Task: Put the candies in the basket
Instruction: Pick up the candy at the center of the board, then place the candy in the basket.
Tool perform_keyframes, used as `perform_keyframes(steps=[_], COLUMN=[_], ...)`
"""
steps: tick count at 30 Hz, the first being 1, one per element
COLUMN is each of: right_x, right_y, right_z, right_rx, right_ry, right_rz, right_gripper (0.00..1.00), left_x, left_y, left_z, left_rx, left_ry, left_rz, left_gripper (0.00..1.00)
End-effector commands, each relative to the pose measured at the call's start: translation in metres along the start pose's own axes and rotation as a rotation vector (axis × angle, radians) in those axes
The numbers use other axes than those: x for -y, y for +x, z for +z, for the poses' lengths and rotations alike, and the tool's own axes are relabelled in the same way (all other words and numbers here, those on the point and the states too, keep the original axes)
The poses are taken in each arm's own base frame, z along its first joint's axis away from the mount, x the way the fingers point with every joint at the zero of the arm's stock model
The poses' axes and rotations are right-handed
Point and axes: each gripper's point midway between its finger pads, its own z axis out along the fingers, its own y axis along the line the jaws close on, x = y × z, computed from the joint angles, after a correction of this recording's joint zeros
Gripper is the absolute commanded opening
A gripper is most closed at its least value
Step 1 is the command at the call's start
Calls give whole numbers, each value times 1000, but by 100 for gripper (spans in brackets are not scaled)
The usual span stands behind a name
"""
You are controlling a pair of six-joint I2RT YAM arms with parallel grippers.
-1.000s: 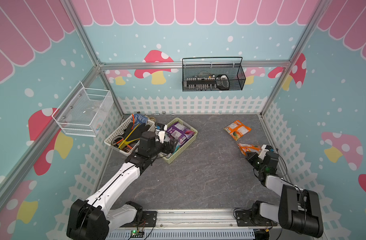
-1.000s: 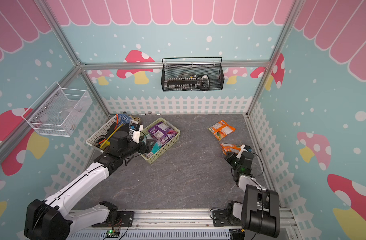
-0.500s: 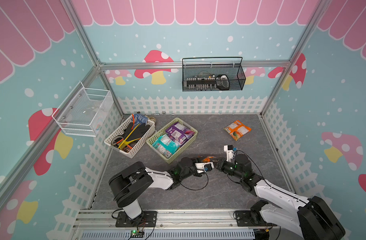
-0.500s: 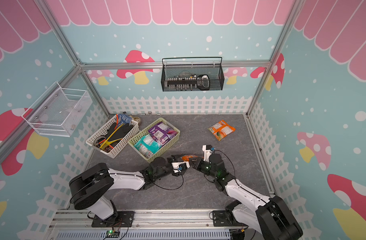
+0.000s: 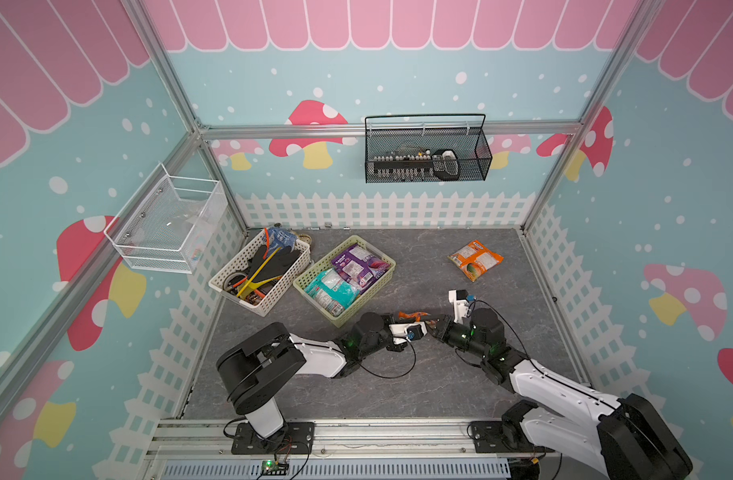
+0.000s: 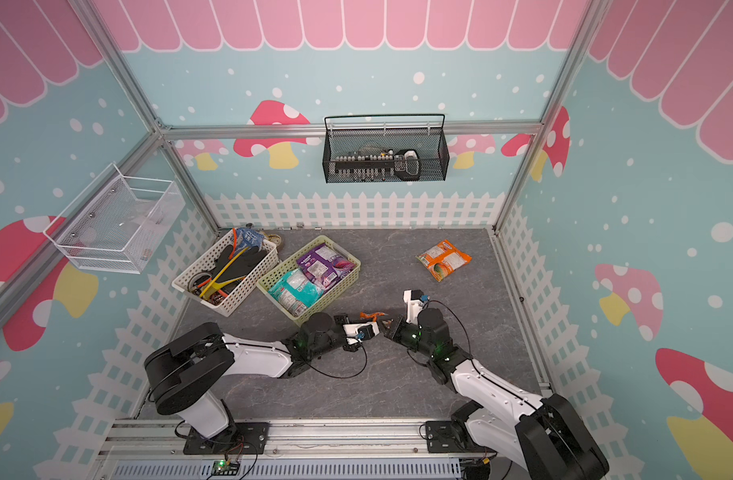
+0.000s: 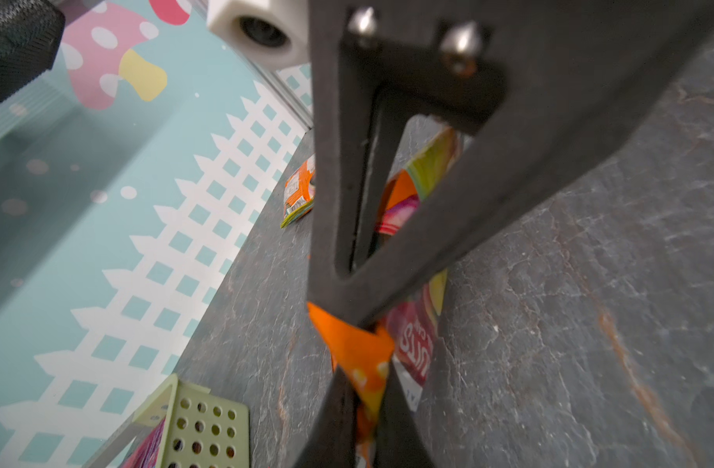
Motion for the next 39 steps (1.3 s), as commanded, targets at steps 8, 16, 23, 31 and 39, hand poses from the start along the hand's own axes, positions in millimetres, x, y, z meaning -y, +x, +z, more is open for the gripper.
perform_keyframes(steps=[8,16,23,31,39], right_x=[-51,-58,-57,-69,-96], right_y=[1,2,2,-16,-71], right_z=[1,-2,-2,-3,-38], right_rx=[5,8,12,75,317], right_ry=[-130,-154,-151,-148,-49], right_rz=[-46,-52,-51,-79,-189], right_gripper=[0,0,0,8,70], left_x=[-2,-8,-9,-31,-89], left_y=[1,6,4,-1,-14], left_z=[19,19,13,-6,-41], left_rx=[-10,-11,3,10,-104], left_ry=[-2,-11,18,21,-66], left_rz=[88,42,28,-73,-177], left_gripper=[71,48,5,0,0])
